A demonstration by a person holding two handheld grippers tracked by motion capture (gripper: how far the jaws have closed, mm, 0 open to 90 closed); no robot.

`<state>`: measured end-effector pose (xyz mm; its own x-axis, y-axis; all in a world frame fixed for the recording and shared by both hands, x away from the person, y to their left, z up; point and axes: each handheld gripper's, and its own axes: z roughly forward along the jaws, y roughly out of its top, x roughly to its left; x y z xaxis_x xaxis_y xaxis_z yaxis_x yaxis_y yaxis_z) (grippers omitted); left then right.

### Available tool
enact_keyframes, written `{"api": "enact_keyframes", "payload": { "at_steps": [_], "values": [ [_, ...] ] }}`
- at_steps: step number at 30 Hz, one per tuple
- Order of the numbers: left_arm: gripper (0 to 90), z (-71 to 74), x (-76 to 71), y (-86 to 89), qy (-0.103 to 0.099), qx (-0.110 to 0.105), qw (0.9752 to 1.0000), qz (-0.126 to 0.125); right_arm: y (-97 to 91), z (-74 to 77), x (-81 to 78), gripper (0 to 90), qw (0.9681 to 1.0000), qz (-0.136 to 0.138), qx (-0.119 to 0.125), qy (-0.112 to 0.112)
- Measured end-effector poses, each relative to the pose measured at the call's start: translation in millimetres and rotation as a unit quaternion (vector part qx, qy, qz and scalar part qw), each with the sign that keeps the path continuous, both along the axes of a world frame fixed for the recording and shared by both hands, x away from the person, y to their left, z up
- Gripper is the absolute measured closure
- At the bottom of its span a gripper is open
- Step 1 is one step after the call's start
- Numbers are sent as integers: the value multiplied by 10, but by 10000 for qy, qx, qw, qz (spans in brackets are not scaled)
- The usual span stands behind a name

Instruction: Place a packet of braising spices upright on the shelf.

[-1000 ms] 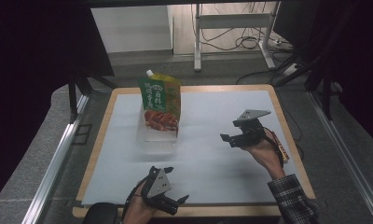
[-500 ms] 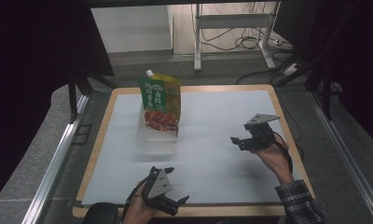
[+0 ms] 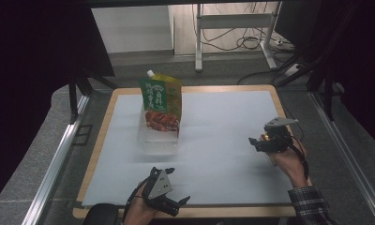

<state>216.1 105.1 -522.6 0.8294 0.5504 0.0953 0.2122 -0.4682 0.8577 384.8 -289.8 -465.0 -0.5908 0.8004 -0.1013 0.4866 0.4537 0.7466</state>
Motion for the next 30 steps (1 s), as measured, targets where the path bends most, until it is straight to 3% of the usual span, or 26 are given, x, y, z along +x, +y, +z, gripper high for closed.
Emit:
{"api": "enact_keyframes", "payload": {
  "at_steps": [5,11,20,30],
  "values": [
    [0,-2,2,-2,4,18,10000,-1,-225,-67,27,189,9988,-498,32,16],
    [0,-2,5,-1,4,23,10000,-1,-329,-182,74,176,9964,-841,-60,47],
    [0,-4,7,-2,7,37,10000,-8,-368,-309,104,174,9944,-1041,-181,66],
    [0,-7,10,-8,11,53,10000,-21,-407,-424,129,171,9933,-1102,-215,257]
  ]
}}
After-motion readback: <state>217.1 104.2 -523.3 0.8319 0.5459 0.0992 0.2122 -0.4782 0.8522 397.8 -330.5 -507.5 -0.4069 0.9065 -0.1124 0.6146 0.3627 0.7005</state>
